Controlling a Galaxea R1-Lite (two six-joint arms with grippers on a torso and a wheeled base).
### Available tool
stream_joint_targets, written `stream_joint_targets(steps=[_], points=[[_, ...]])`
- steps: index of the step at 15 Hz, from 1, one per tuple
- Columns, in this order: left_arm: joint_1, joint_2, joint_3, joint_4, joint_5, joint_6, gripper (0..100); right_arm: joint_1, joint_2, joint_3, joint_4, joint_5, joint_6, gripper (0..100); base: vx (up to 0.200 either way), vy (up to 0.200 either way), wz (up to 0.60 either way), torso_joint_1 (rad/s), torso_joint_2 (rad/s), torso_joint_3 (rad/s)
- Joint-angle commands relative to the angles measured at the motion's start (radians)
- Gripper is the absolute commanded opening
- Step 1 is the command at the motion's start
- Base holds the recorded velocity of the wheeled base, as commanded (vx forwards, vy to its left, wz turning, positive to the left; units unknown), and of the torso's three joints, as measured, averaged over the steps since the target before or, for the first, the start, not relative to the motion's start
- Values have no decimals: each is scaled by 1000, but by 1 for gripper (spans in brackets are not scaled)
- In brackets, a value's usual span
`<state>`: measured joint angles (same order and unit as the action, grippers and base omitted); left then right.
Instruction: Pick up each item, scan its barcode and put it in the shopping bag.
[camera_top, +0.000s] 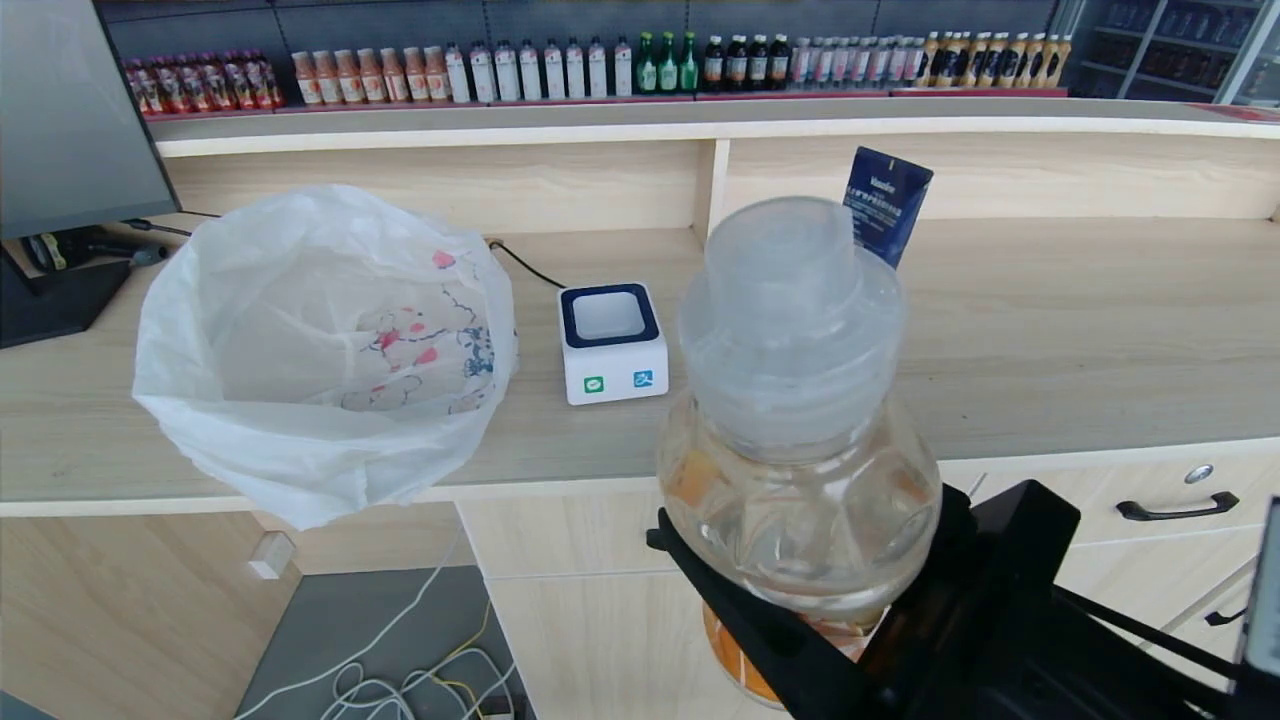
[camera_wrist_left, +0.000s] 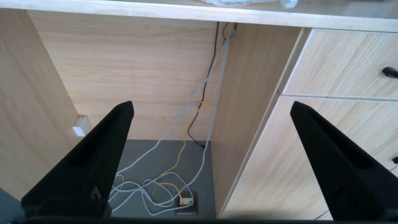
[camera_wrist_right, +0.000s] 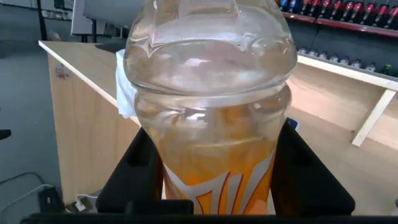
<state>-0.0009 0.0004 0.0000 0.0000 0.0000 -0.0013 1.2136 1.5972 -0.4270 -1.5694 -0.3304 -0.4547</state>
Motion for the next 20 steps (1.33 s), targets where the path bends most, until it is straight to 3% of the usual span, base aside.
stream_joint_targets(steps=[1, 10, 13, 15, 20], points=[[-1, 0, 0, 0, 0, -2, 100, -6, 6, 1, -1, -2, 25, 0, 0, 0, 0, 0, 0, 0], [-1, 0, 0, 0, 0, 0, 100, -316, 17, -67, -1, 4, 378, 0, 0, 0, 0, 0, 0, 0], [1, 0, 0, 2, 0, 0, 100, -379, 23, -95, -1, 5, 392, 0, 0, 0, 0, 0, 0, 0], [-1, 0, 0, 0, 0, 0, 100, -497, 20, -101, -1, 7, 378, 0, 0, 0, 0, 0, 0, 0], [-1, 0, 0, 0, 0, 0, 100, -510, 15, -113, -1, 42, 393, 0, 0, 0, 0, 0, 0, 0]])
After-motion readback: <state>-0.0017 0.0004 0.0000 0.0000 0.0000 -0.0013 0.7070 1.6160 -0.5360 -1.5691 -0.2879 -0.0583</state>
